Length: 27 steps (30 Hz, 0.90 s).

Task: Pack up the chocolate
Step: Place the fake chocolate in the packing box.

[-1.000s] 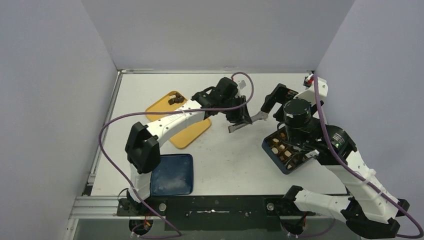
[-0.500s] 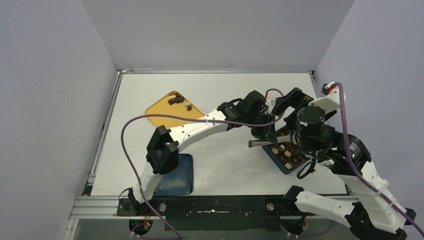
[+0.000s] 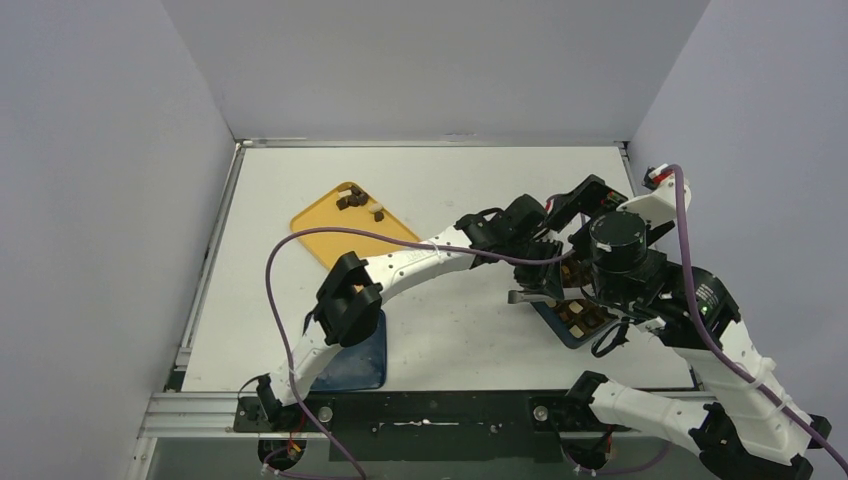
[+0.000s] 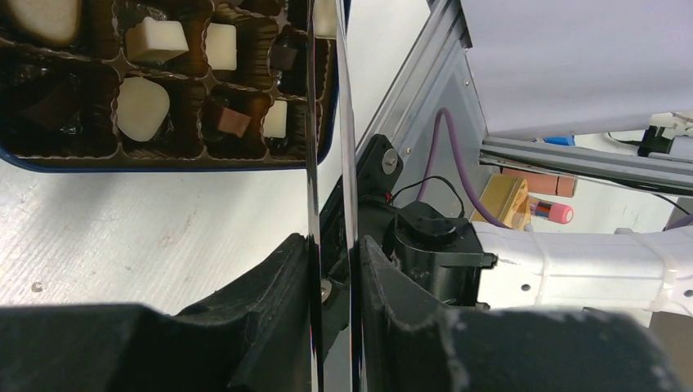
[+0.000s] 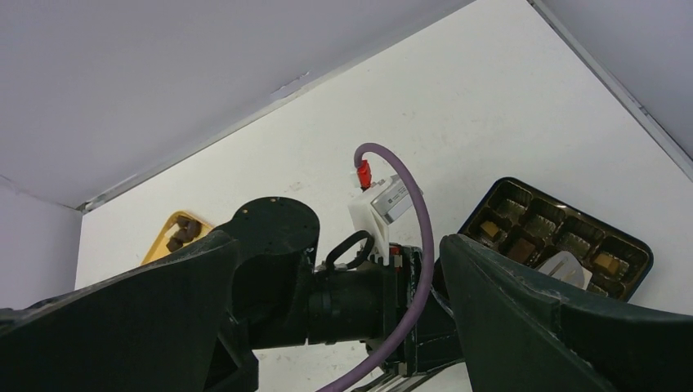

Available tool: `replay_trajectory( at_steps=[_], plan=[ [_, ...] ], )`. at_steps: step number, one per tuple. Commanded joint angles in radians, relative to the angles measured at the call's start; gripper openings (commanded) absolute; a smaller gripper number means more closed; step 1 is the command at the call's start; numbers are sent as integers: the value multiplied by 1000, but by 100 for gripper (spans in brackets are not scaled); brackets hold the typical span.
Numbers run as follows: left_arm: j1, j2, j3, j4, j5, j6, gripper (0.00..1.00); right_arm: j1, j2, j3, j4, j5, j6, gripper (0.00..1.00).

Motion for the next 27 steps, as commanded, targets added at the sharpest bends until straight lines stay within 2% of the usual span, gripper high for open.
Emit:
replay_trajectory(
  at_steps=[1,12,16,27],
  plan=[
    [-15,22,74,33,20,3,22,-4,-27,22,-16,32,27,100],
    [-20,78,119,36,19,-6,24,-4,-27,28,-2,13,24,100],
    [-21,99,157,12,7,-6,28,-3,-27,44,-2,16,18,100],
    [-21,93,167,-12,-19,5,30,-3,-35,63,6,13,20,100]
  ],
)
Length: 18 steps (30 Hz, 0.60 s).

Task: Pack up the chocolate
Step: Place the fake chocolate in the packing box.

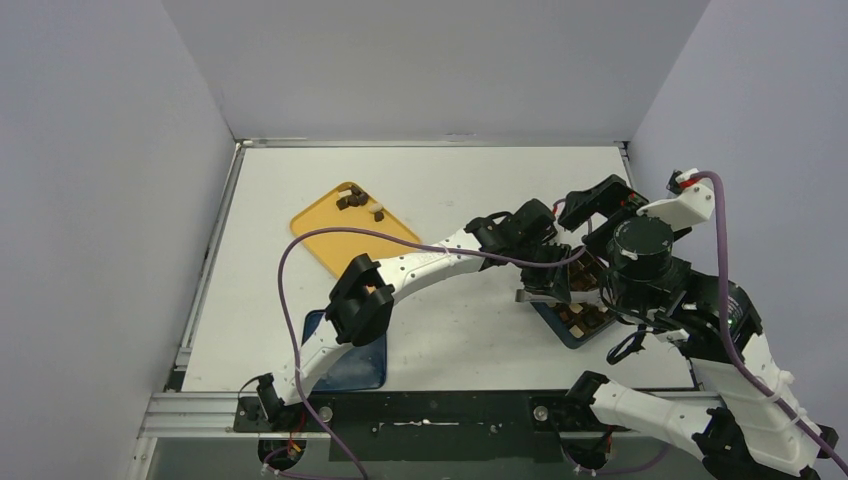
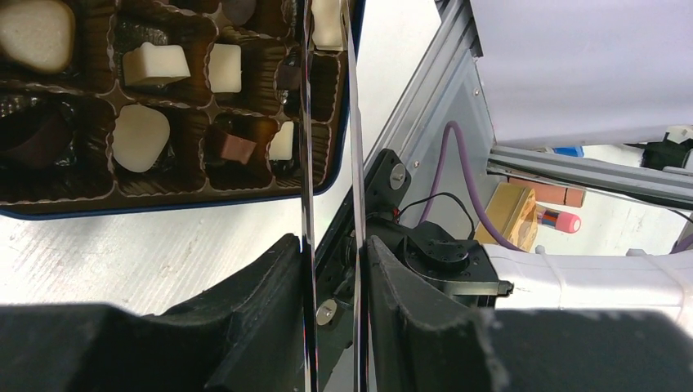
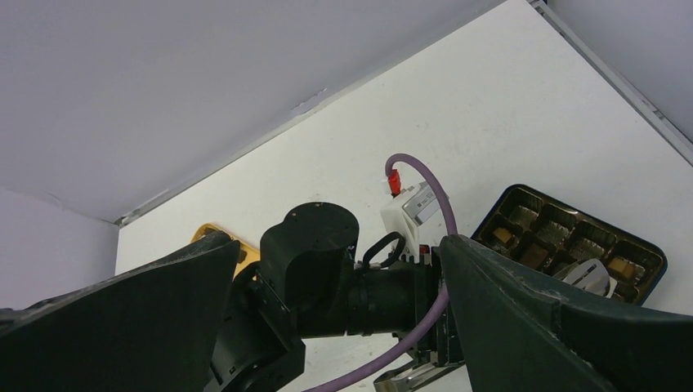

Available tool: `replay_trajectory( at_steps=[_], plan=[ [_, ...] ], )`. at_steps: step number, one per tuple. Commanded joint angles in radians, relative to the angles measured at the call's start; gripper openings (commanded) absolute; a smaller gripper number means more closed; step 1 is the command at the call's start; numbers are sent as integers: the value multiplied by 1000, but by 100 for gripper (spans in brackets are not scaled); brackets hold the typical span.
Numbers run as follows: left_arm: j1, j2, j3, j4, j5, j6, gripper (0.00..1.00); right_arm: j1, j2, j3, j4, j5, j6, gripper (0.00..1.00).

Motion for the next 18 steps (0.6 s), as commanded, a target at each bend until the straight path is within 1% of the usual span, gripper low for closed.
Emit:
replay_trajectory(
  at_steps=[1,12,16,18],
  plan=[
    [-4,-11,69,-7,-13,15,31,-3,-7,27,17,14,4,100],
    [1,10,132,-32,-29,23,32,-2,-6,36,44,0,-26,100],
    [6,-1,170,-84,-84,49,32,-2,-7,30,60,-8,-28,100],
    [13,-19,156,-90,-101,54,32,-2,-7,28,66,-12,-29,100]
  ],
)
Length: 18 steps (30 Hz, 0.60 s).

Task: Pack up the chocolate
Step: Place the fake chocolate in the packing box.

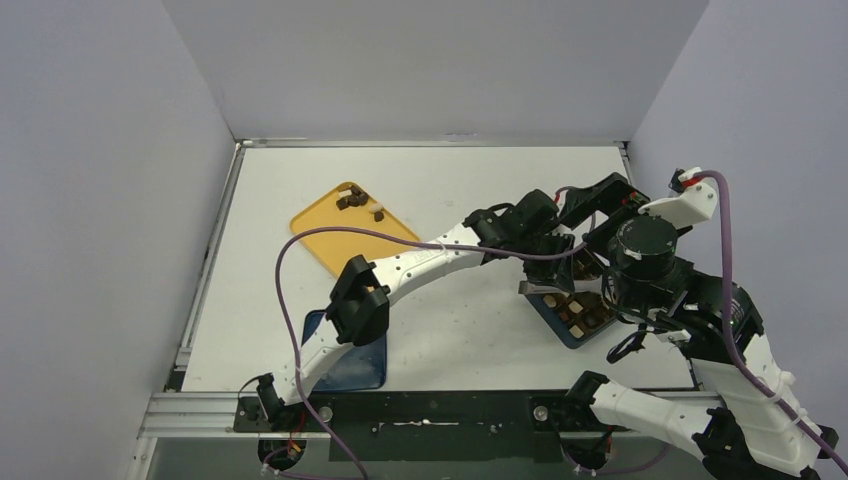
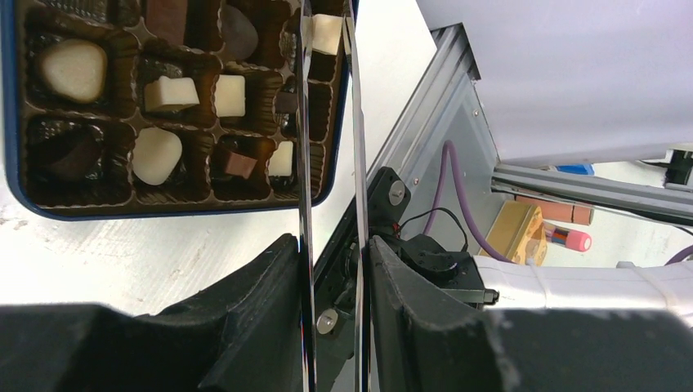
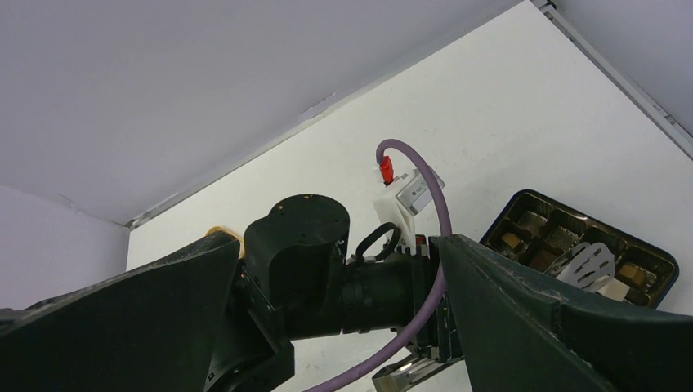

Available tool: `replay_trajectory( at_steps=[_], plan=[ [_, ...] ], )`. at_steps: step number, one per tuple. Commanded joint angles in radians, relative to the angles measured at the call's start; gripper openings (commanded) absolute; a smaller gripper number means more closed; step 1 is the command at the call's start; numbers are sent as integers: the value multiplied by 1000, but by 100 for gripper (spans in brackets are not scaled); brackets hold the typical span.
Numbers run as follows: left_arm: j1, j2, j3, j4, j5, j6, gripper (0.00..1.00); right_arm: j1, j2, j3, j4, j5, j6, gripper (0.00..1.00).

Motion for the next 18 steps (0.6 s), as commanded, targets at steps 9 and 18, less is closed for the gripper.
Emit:
replay_trajectory(
  at_steps=[9,18],
  plan=[
    [12,-57,14,9,-18,30,27,-3,-10,9,55,-15,-14,100],
    [-13,-64,-26,43,8,19,27,-2,-20,9,33,-10,-2,100]
  ],
)
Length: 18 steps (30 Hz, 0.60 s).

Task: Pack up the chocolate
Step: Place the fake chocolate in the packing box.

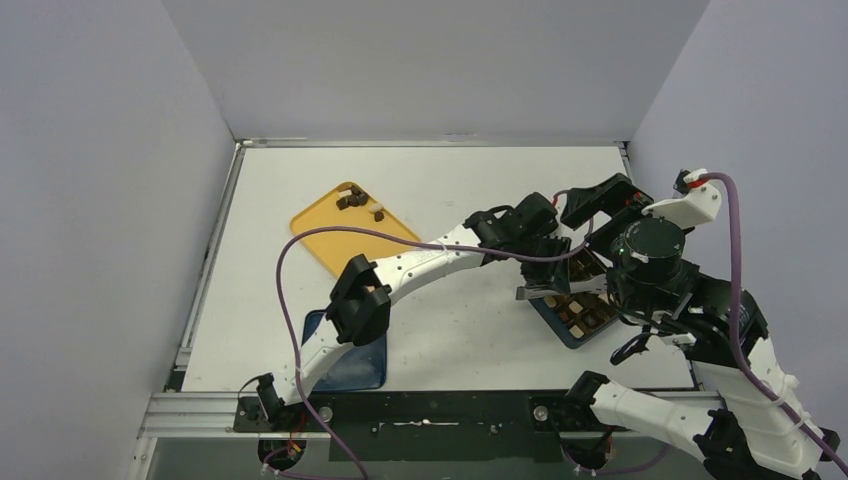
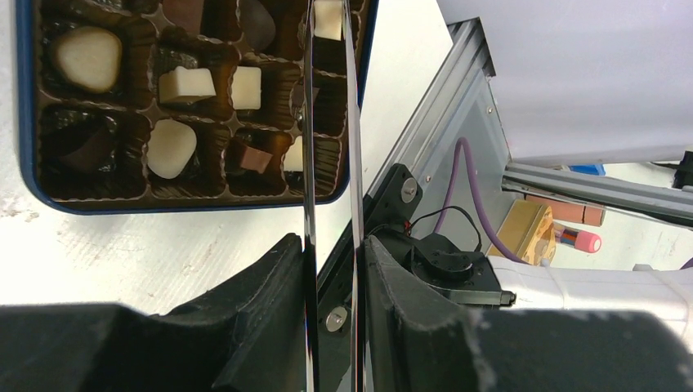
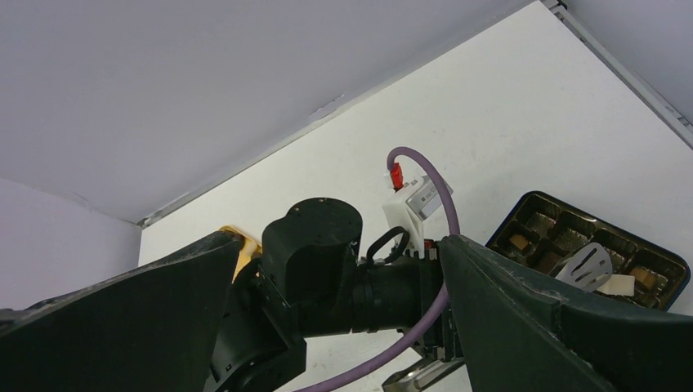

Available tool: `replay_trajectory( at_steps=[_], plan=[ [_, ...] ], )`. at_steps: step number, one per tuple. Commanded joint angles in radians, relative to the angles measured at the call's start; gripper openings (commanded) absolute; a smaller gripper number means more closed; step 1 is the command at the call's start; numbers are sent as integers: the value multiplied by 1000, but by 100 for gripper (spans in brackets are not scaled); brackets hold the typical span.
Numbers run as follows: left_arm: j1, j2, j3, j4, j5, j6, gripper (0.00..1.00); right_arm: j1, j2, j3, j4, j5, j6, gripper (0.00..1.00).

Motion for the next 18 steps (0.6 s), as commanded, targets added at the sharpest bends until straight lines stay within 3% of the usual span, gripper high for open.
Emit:
replay_trajectory(
  at_steps=[1,18],
  plan=[
    [-19,-65,-17,53,26,5,27,-3,-11,9,16,9,6,100],
    [-19,-69,12,21,-15,18,33,-3,-22,6,15,6,10,100]
  ],
)
